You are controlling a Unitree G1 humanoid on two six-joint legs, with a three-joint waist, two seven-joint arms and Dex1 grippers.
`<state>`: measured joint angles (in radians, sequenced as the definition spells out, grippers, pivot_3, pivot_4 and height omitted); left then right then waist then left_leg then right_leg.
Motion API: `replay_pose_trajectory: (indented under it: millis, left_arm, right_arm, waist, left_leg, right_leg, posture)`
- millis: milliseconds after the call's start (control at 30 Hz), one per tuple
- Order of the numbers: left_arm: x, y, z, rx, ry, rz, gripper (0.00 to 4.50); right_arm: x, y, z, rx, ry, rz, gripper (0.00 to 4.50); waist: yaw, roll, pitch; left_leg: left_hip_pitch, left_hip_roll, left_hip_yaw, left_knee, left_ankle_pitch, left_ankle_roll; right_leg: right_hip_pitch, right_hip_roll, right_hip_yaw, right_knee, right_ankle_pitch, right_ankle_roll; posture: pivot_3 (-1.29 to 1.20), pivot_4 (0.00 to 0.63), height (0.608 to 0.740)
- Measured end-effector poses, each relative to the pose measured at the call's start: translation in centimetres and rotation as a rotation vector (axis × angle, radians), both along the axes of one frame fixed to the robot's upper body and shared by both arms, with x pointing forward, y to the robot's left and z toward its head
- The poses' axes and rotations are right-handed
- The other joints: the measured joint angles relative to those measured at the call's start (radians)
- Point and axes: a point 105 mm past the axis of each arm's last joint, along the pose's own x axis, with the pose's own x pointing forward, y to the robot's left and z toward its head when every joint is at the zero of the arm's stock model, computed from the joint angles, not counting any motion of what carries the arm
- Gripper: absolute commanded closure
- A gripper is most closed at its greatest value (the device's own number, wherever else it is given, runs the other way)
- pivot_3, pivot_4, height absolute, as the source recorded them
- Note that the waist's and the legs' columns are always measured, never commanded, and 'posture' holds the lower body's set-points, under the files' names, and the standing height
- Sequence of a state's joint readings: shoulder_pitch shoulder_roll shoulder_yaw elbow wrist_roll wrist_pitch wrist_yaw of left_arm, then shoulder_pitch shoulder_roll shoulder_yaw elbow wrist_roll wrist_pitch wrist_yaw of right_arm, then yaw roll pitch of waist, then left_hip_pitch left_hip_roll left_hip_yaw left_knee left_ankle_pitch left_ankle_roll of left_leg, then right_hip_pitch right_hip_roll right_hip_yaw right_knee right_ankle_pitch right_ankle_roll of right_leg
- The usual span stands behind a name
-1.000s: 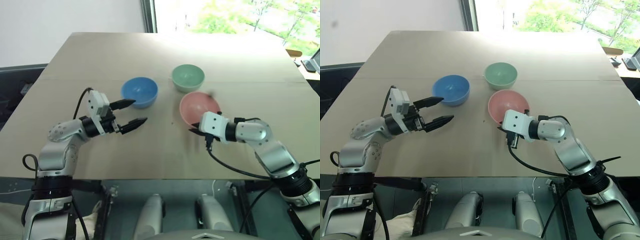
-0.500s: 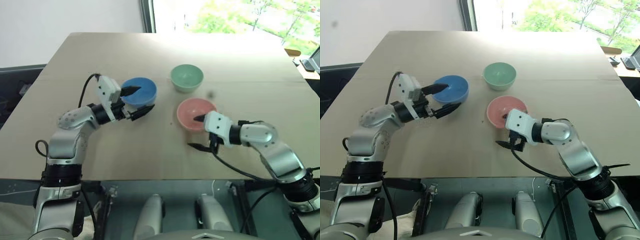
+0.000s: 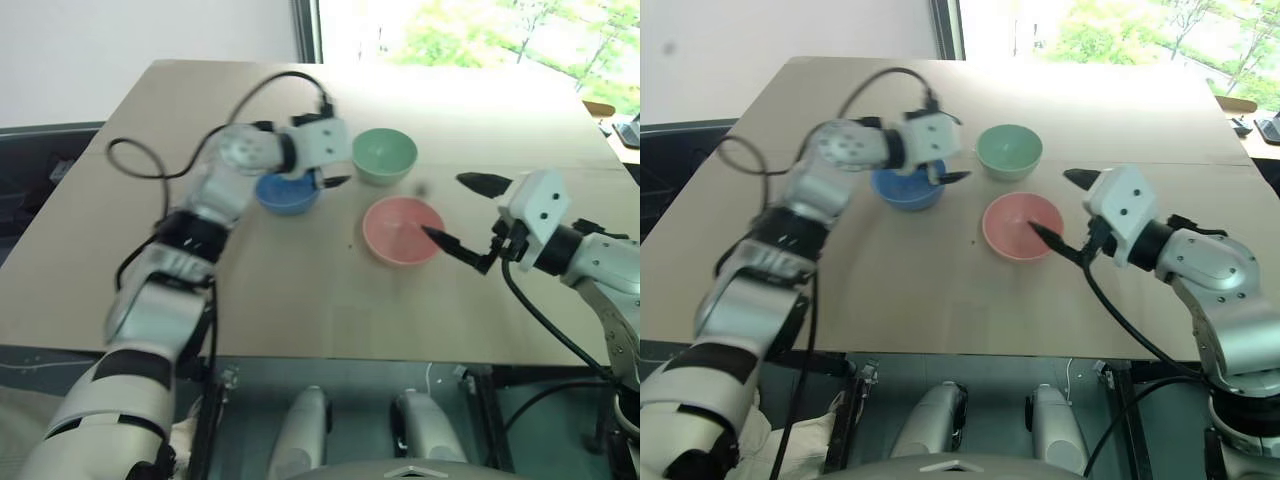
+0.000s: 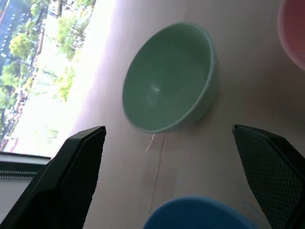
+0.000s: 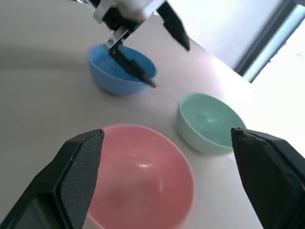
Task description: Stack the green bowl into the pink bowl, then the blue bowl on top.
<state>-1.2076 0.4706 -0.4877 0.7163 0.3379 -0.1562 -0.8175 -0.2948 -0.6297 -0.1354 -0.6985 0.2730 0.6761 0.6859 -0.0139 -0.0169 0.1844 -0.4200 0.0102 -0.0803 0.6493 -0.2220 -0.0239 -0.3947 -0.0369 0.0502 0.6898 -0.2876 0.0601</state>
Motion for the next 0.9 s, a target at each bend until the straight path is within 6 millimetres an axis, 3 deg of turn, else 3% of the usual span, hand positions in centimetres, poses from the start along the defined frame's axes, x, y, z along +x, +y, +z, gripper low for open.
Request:
replay_pose_trajectory:
  millis: [200, 233, 267, 300, 433, 533, 600, 900]
  left_arm:
    - [2.1, -1.0, -0.5, 0.134, -0.081, 0.041, 0.00]
    - [2.4, -1.3, -0.6, 0.158, -0.088, 0.053, 0.51]
    - [2.5, -1.4, -0.9, 0.179, -0.088, 0.054, 0.64]
    - [2.5, -1.6, -1.3, 0.187, -0.082, 0.050, 1.24]
    - [2.5, -1.7, -2.5, 0.225, -0.055, 0.053, 2.45]
    - [2.6, -1.6, -3.0, 0.239, -0.046, 0.056, 3.93]
    - [2.6, -1.5, -3.1, 0.243, -0.045, 0.055, 4.33]
    - [2.3, -2.2, -1.7, 0.138, -0.062, 0.006, 4.43]
  right_arm:
    - [-0.6, -1.3, -0.6, -0.017, -0.019, -0.099, 0.03]
    - [-0.9, -1.5, -0.8, -0.010, -0.021, -0.121, 0.00]
    - [-1.3, -1.5, -0.8, -0.009, -0.027, -0.127, 0.00]
    - [-1.7, -1.5, -0.8, -0.009, -0.035, -0.133, 0.00]
    - [-2.9, -1.7, -0.5, 0.014, -0.048, -0.150, 0.00]
    - [-3.1, -1.8, -0.5, 0.025, -0.047, -0.166, 0.00]
    - [-3.1, -1.9, -0.6, 0.027, -0.044, -0.171, 0.00]
    - [-3.0, -2.4, -0.6, 0.024, -0.047, -0.210, 0.00]
  waist:
    - [-0.023, 0.000, 0.000]
    - [-0.022, 0.000, 0.000]
    - [-0.023, 0.000, 0.000]
    - [-0.024, 0.000, 0.000]
    - [-0.026, 0.000, 0.000]
    - [-0.025, 0.000, 0.000]
    - [-0.025, 0.000, 0.000]
    - [-0.024, 0.000, 0.000]
  left_leg:
    - [-0.002, 0.000, 0.000, -0.001, 0.000, 0.000]
    - [-0.004, 0.000, -0.001, -0.001, 0.000, 0.000]
    - [-0.004, 0.000, -0.001, 0.000, 0.000, 0.000]
    - [-0.004, -0.001, -0.001, 0.000, 0.000, 0.000]
    - [-0.004, -0.001, -0.003, 0.000, 0.000, 0.000]
    - [-0.004, -0.001, -0.003, 0.000, 0.000, 0.000]
    - [-0.004, -0.001, -0.003, 0.000, 0.000, 0.000]
    - [-0.005, -0.001, -0.004, 0.001, 0.000, 0.000]
  right_leg:
    - [-0.002, 0.000, 0.000, -0.001, 0.000, 0.000]
    - [-0.002, 0.000, -0.001, -0.002, 0.000, 0.000]
    - [-0.002, 0.000, -0.001, -0.002, 0.000, 0.000]
    - [-0.002, 0.000, -0.001, -0.002, 0.000, 0.000]
    - [-0.002, 0.000, -0.002, -0.002, 0.000, 0.000]
    - [-0.002, 0.000, -0.002, -0.001, 0.000, 0.000]
    - [-0.002, 0.000, -0.002, -0.001, 0.000, 0.000]
    - [-0.002, -0.001, -0.003, -0.001, 0.000, 0.000]
  posture:
    - [0.00, 0.150, 0.740]
    - [0.00, 0.150, 0.740]
    - [0.00, 0.150, 0.740]
    - [0.00, 0.150, 0.740]
    - [0.00, 0.150, 0.740]
    - [0.00, 0.150, 0.740]
    - [0.00, 0.150, 0.740]
    - [0.00, 0.150, 0.740]
